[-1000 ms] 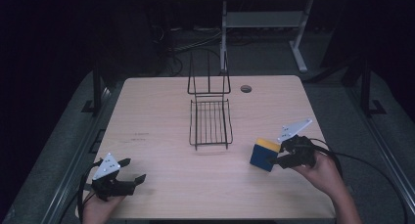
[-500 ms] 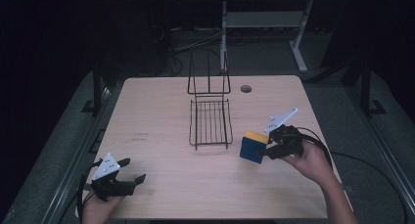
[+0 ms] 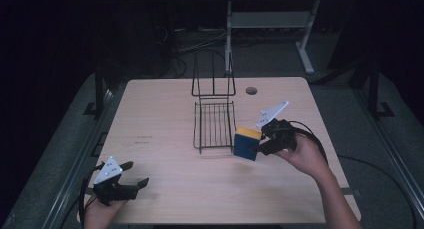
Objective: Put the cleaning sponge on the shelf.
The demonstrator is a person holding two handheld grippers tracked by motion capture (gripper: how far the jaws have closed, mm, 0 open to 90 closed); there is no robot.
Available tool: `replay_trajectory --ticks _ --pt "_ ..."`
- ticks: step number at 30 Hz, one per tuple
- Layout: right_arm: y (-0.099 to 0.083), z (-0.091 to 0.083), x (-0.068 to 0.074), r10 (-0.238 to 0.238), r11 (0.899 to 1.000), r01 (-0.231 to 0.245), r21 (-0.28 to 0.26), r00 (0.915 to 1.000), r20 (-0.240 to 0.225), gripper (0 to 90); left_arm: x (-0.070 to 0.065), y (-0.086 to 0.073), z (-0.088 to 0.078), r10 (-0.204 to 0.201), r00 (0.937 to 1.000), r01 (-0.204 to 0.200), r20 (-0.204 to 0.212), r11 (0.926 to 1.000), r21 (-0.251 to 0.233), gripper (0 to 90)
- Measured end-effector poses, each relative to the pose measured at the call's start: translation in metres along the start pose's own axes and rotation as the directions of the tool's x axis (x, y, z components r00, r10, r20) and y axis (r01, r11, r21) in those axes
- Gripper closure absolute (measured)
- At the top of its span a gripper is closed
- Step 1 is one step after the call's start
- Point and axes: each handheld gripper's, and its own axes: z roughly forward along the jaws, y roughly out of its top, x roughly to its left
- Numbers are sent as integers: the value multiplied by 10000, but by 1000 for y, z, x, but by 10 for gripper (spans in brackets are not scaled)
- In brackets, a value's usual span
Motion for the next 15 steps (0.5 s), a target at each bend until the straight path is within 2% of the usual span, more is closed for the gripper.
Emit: replay_trajectory --ticks 15 --pt "34 13 -5 -456 9989 454 -86 9988 -190 563 0 2 0 54 10000 -54 41 10000 -24 163"
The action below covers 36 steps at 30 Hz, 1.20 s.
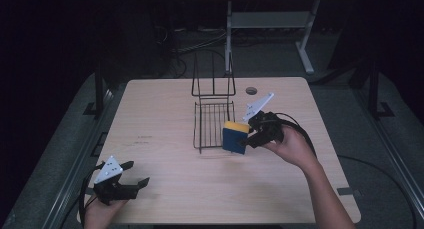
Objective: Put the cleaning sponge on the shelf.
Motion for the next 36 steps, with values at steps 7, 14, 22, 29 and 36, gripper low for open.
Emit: replay_trajectory --ticks 7,14,22,29,36 --pt "7 5 -4 -64 10000 65 36 10000 -53 563 0 0 0 6 10000 -6 16 10000 10 163" --pt "13 7 -12 -45 9999 45 -115 10000 14 563 0 0 1 4 10000 -4 35 10000 6 163" --pt "18 13 -20 -11 10000 11 -98 10000 57 563 1 0 0 -29 10000 29 36 10000 -7 163" --pt "20 18 -25 79 9998 -78 -166 10000 31 563 1 0 0 -27 10000 27 47 10000 -2 163" --pt "20 24 -32 67 9997 -65 -225 9999 101 562 1 0 1 -41 10000 41 66 10000 -10 163"
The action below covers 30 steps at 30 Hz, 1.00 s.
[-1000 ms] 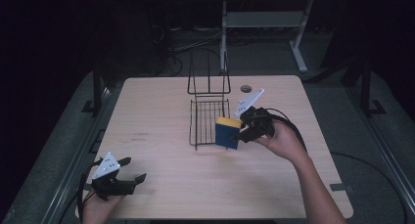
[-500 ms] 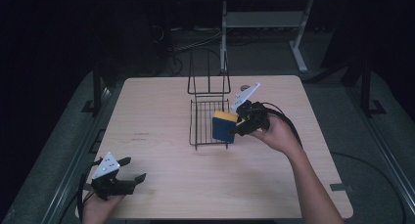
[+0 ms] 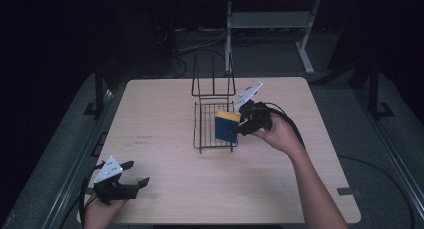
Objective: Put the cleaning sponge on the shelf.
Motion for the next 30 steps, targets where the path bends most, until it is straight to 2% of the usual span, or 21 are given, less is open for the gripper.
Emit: replay_trajectory --ticks 12,23,24,30 --pt "0 13 -10 212 9997 -213 -156 9998 -65 560 1 0 0 -49 10000 49 6 10000 -17 163" --pt "1 23 -15 147 9995 -148 -277 9999 -48 557 1 -1 0 -85 10000 85 21 10000 -52 163" --pt "1 25 -16 34 9996 -35 -282 10000 -42 557 1 -1 0 -82 10000 82 18 10000 -45 163" --pt "1 30 -18 144 9996 -147 -239 9998 -109 555 1 -1 -1 -111 9999 111 16 9999 -64 163"
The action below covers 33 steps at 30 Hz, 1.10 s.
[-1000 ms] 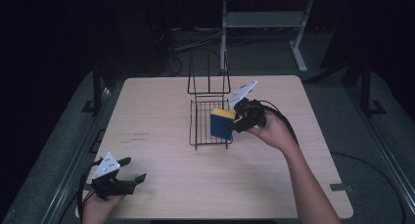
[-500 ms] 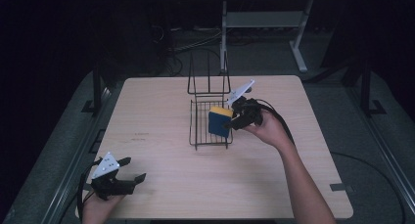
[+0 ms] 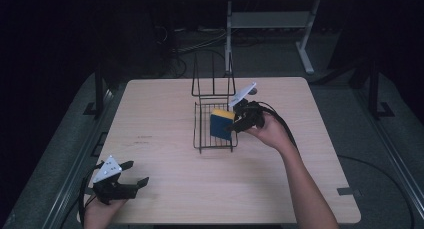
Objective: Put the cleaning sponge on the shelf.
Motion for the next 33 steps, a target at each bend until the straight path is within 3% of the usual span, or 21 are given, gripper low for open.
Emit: replay_trajectory --ticks 24,33 --pt "1 11 -5 77 9999 -78 -142 10000 -62 524 1 0 -1 -12 10000 12 -8 10000 -12 163" --pt "0 10 -5 110 9998 -110 -189 9999 -2 439 0 0 -1 -22 10000 22 3 10000 15 163"
